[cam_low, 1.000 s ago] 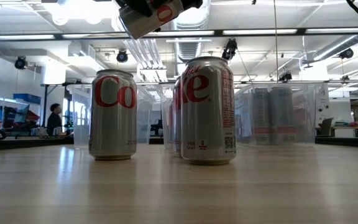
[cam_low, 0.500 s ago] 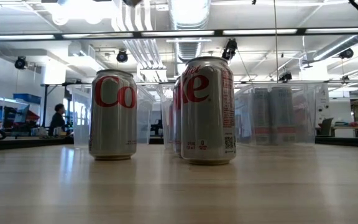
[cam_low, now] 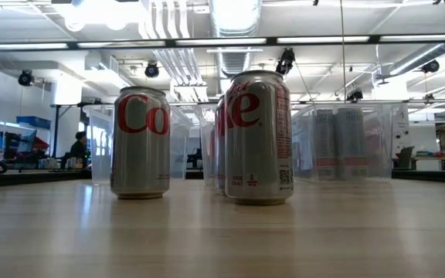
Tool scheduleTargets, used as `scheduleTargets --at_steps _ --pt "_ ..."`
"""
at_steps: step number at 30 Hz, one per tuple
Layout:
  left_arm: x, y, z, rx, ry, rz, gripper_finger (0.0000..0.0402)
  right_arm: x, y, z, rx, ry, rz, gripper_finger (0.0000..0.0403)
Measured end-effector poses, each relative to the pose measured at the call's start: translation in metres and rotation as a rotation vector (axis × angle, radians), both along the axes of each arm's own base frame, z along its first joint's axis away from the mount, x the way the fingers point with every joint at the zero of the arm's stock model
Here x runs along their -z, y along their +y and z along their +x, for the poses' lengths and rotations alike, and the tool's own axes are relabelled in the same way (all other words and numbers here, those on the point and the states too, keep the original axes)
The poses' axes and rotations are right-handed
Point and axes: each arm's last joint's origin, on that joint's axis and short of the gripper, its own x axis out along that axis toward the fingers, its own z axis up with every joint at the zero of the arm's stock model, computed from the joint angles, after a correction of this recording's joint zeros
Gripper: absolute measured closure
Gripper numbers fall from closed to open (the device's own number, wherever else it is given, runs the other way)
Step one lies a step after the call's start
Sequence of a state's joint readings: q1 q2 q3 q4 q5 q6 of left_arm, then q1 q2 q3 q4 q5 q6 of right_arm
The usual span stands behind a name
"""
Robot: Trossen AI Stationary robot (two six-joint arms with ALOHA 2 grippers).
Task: Sort soda cans
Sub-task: Put the red-silver soda can into the left white bin
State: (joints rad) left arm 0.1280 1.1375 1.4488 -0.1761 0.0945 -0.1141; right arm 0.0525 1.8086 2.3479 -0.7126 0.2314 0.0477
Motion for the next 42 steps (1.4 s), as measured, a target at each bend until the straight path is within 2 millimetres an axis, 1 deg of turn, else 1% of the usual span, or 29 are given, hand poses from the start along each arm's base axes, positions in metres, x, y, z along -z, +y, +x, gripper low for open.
scheduleTargets --at_steps 2,5,8,13,16,22,26,31,33,38,42 --pt "0.006 0.0 0.005 0.009 -0.047 -0.021 0.0121 0.006 0.001 0.011 0.005 -0.015 0.021 0.0019" --pt "0.017 0.0 0.011 0.056 -0.107 -0.056 0.0121 0.006 0.001 0.019 0.01 -0.08 0.047 0.0019" --pt "0.024 -0.002 0.015 0.099 -0.181 -0.079 0.0121 0.002 0.0 0.02 0.018 -0.122 0.08 0.0019" --pt "0.031 -0.003 0.017 0.115 -0.236 -0.089 0.0121 0.002 -0.002 0.019 0.002 -0.123 0.125 0.0023" --pt "0.032 -0.002 0.021 0.105 -0.243 -0.091 0.0121 0.003 -0.003 0.022 -0.032 -0.132 0.16 0.0043" --pt "0.031 -0.001 0.03 0.103 -0.226 -0.09 0.012 0.009 -0.006 0.024 -0.058 -0.087 0.186 0.0102" --pt "0.031 -0.001 0.032 0.107 -0.206 -0.086 0.0117 0.01 -0.006 0.023 -0.059 -0.073 0.186 0.0103" --pt "0.032 -0.002 0.031 0.108 -0.105 -0.075 0.0095 0.015 -0.006 0.021 -0.058 -0.012 0.187 0.0103" --pt "0.028 -0.002 0.029 0.096 -0.046 -0.057 0.0081 0.021 -0.006 0.019 -0.054 0.047 0.187 0.0103" --pt "0.019 -0.003 0.017 0.078 0.21 -0.024 0.007 0.041 -0.005 0.017 -0.05 0.231 0.172 0.0103" --pt "0.024 -0.003 0.017 0.081 0.444 -0.018 0.0074 0.053 -0.005 0.014 -0.049 0.354 0.151 0.0103"
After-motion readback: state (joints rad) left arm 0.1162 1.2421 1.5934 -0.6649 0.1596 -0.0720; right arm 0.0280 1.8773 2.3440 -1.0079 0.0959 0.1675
